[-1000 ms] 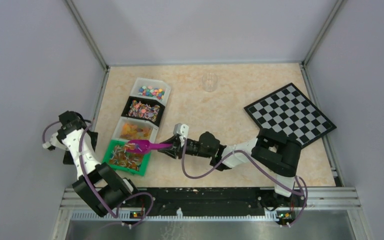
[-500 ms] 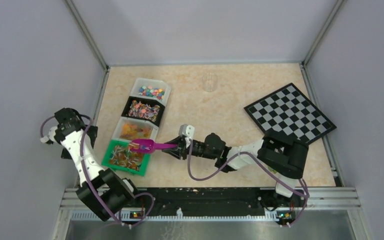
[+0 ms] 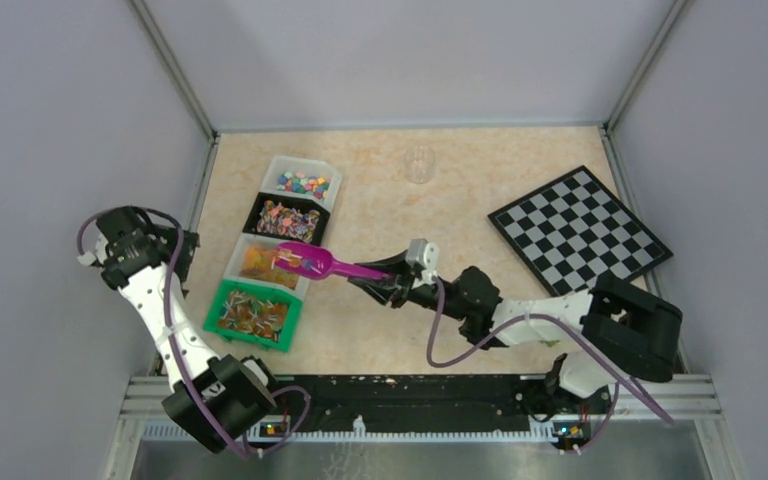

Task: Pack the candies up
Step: Place the fake candies in the packing bottle.

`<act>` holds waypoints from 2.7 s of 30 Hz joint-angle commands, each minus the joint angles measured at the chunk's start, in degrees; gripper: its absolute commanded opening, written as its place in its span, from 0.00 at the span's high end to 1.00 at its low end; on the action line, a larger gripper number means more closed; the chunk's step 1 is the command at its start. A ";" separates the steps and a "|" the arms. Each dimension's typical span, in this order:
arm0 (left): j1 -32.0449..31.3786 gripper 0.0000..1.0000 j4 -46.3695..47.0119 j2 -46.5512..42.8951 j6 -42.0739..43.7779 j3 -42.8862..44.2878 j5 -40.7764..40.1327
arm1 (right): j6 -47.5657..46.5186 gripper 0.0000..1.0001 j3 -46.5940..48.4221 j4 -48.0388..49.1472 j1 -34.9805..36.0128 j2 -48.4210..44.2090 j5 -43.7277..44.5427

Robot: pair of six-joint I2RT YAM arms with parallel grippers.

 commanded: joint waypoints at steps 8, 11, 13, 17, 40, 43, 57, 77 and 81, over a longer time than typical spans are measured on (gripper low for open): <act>-1.92 0.01 13.85 -4.37 5.02 -7.26 19.96 | -4.83 1.00 -1.36 -4.76 -1.32 -16.28 6.12; -3.52 0.01 18.92 -5.47 7.44 -9.36 25.63 | -5.26 1.00 -2.32 -6.58 -1.75 -19.21 7.60; -5.19 0.01 22.65 -6.98 8.40 -10.97 29.07 | -5.09 1.00 -3.02 -7.21 -2.18 -20.76 8.81; -8.88 0.02 29.60 -11.10 9.14 -13.21 33.05 | -4.97 1.00 -0.88 -16.40 -3.66 -23.38 12.64; -31.62 0.01 43.33 -17.67 27.56 -26.59 40.46 | -6.79 1.00 11.10 -38.37 -31.69 -18.11 7.02; -32.55 0.01 44.01 -20.69 27.39 -26.94 40.01 | -6.24 1.00 12.80 -38.01 -34.42 -14.97 5.90; -35.59 0.01 40.11 -27.32 28.68 -27.12 33.40 | -6.71 1.00 23.29 -46.94 -39.61 -3.69 3.60; -36.30 0.01 39.24 -29.06 28.71 -27.10 31.04 | -9.60 1.00 29.21 -50.53 -39.94 3.90 5.05; -36.34 0.01 39.23 -28.95 28.74 -27.07 31.10 | -9.54 1.00 31.96 -52.87 -40.25 5.53 4.92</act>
